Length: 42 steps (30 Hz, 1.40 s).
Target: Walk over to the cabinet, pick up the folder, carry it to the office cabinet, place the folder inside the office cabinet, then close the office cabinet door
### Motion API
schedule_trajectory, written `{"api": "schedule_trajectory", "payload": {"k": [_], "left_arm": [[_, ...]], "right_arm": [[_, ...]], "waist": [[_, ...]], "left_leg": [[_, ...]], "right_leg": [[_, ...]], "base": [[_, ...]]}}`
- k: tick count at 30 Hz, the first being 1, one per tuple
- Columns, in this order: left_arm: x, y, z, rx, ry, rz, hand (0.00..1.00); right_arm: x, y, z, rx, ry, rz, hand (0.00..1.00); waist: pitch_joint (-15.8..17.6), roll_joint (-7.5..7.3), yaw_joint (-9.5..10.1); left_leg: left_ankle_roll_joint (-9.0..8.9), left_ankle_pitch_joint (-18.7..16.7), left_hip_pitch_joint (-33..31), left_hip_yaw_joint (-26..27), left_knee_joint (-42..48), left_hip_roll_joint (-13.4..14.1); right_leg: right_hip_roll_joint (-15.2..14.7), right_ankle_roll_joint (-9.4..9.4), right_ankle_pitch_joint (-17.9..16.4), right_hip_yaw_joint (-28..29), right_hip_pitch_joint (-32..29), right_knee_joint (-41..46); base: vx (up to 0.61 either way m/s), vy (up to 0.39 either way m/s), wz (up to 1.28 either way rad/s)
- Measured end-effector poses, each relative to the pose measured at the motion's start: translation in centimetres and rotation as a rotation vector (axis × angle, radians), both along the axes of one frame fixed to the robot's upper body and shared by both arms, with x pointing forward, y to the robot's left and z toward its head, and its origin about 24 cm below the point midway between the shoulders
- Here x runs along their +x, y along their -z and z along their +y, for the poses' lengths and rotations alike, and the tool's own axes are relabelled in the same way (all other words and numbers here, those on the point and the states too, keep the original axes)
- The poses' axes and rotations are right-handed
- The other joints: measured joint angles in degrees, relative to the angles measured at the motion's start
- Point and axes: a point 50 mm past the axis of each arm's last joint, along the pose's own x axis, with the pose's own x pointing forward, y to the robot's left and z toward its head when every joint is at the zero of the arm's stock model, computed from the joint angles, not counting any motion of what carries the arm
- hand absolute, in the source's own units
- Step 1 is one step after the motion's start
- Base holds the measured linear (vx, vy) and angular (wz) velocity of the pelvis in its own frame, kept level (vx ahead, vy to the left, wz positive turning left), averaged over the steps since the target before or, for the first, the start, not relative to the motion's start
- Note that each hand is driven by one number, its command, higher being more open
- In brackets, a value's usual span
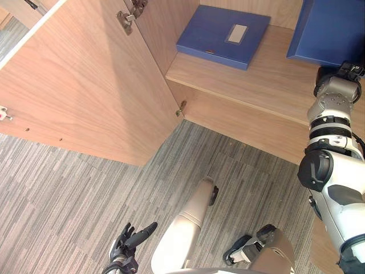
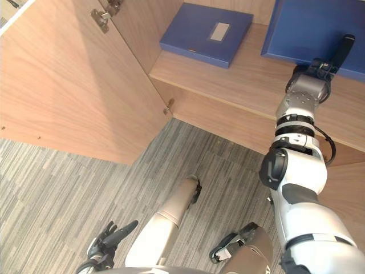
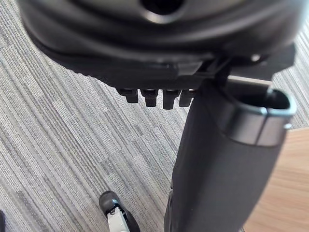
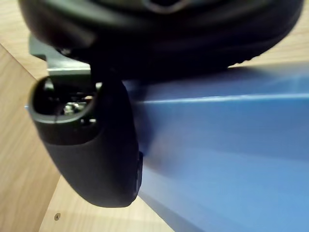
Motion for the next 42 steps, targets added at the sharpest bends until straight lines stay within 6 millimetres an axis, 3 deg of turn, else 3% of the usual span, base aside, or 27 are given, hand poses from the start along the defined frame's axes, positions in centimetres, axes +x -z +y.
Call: {"api": "schedule_trajectory", "payload": {"k": [14,28,32,38,42], "left_arm": [[0.1,-0.2,0.8,0.004,-0.012,-0.011,1.00],[0.1,-0.5,1.6,0.025,-0.004,-0.014,1.00],[0.1,-0.5,1.6,0.025,-0.003,-0.012,1.00],[0.1,-0.7,2.4,0.034,0.050,-0.012,1.00],[-0.1,-0.7,2.8,0.040,0.085,-0.008,1.00]], "right_arm": [[-0.6,-1.5,-1.3,-0.133,0.009,0.012,1.00],[0.6,-1.3,0.6,-0.377,-0.085,0.109,1.00],[1.6,0.7,1.9,-0.549,-0.172,0.259,1.00],[2.3,2.1,3.0,-1.171,-0.302,0.504,1.00],[2.2,3.0,2.9,-1.387,-0.363,0.564,1.00]], "waist": [[1.0,-1.15,-0.05],[2.8,-1.46,-0.48],[3.0,-1.44,-0.67],[3.2,-1.50,-1.20],[3.2,-1.55,-1.20]], "left_leg": [[-0.11,0.1,-0.4,0.0,0.0,-0.1],[-0.36,0.6,-1.8,0.1,-0.1,-0.4],[-0.40,0.6,-1.8,0.2,-0.1,-0.4],[-0.38,0.6,-1.2,0.6,-0.4,-0.1],[-0.30,0.7,0.1,1.1,-1.3,0.3]], "right_leg": [[0.0,0.11,-0.1,-0.1,-0.2,-0.1],[-0.4,0.09,-0.1,0.4,-2.1,0.7],[-0.5,0.07,-0.1,0.4,-2.1,0.7],[-0.3,0.07,-0.1,1.2,-1.9,0.5],[0.0,0.08,-0.1,1.6,-1.1,-0.6]], "base": [[0.00,0.010,0.00],[0.00,0.007,0.00],[0.00,0.024,0.00],[0.00,0.032,-0.03],[0.00,0.019,-0.08]]}}
